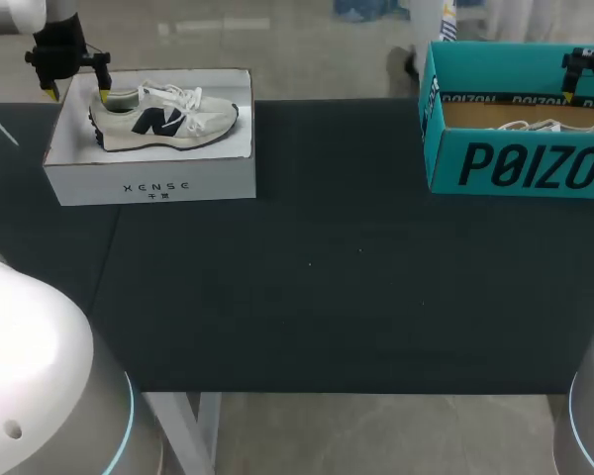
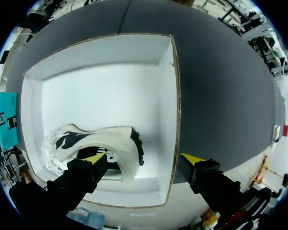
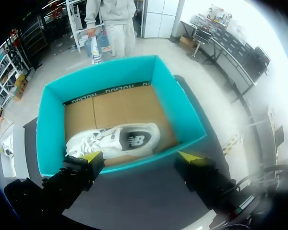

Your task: Take the shoe out of the shoebox, open the shoe tongue, remove and reinsert the insole, then place the shoe into the shoebox

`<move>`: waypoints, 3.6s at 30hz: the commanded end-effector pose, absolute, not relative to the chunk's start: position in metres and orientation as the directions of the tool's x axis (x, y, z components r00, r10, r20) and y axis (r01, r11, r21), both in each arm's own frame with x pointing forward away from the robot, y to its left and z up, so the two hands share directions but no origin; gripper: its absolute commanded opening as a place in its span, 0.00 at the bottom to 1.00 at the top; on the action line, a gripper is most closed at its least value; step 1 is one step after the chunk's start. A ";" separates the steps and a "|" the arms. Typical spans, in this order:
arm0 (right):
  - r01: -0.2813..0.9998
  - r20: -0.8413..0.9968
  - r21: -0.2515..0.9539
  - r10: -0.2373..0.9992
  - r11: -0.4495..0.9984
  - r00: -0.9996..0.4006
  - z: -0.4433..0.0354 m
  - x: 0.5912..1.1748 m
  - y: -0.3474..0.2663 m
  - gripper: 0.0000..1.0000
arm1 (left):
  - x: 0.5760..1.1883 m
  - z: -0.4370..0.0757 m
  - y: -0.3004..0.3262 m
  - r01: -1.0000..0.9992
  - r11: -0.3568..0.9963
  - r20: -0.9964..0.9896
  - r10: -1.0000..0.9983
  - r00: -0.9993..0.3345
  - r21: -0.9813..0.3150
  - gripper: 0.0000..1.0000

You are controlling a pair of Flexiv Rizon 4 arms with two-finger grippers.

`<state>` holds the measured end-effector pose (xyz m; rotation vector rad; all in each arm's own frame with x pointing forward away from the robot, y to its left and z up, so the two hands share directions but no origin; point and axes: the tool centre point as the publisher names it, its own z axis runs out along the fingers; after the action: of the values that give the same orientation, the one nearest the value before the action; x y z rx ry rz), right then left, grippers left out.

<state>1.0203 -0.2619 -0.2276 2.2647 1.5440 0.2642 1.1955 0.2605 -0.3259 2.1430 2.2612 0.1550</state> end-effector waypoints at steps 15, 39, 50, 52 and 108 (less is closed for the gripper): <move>0.851 -0.060 0.416 0.924 -0.320 0.377 -0.228 1.019 -0.262 1.00 | 1.209 -0.345 0.252 0.997 0.046 0.056 0.997 -0.049 0.059 1.00; 0.851 -0.060 0.416 0.924 -0.320 0.377 -0.228 1.019 -0.262 1.00 | 1.215 -0.356 0.256 0.997 0.050 0.049 0.997 -0.053 0.057 0.46; 0.851 -0.060 0.416 0.924 -0.320 0.377 -0.228 1.019 -0.262 1.00 | 1.220 -0.356 0.260 0.997 0.036 0.049 0.998 -0.039 0.062 1.00; 0.851 -0.060 0.416 0.924 -0.320 0.377 -0.228 1.019 -0.262 1.00 | 1.223 -0.355 0.260 0.998 0.012 0.049 0.999 -0.015 0.065 1.00; 0.851 -0.060 0.416 0.924 -0.320 0.377 -0.228 1.019 -0.262 1.00 | 1.201 -0.311 0.244 0.984 -0.095 0.027 0.995 0.092 0.154 0.00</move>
<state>1.0203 -0.2619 -0.2276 2.2647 1.5440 0.2642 1.2231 0.2467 -0.3282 2.2608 2.0565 0.1498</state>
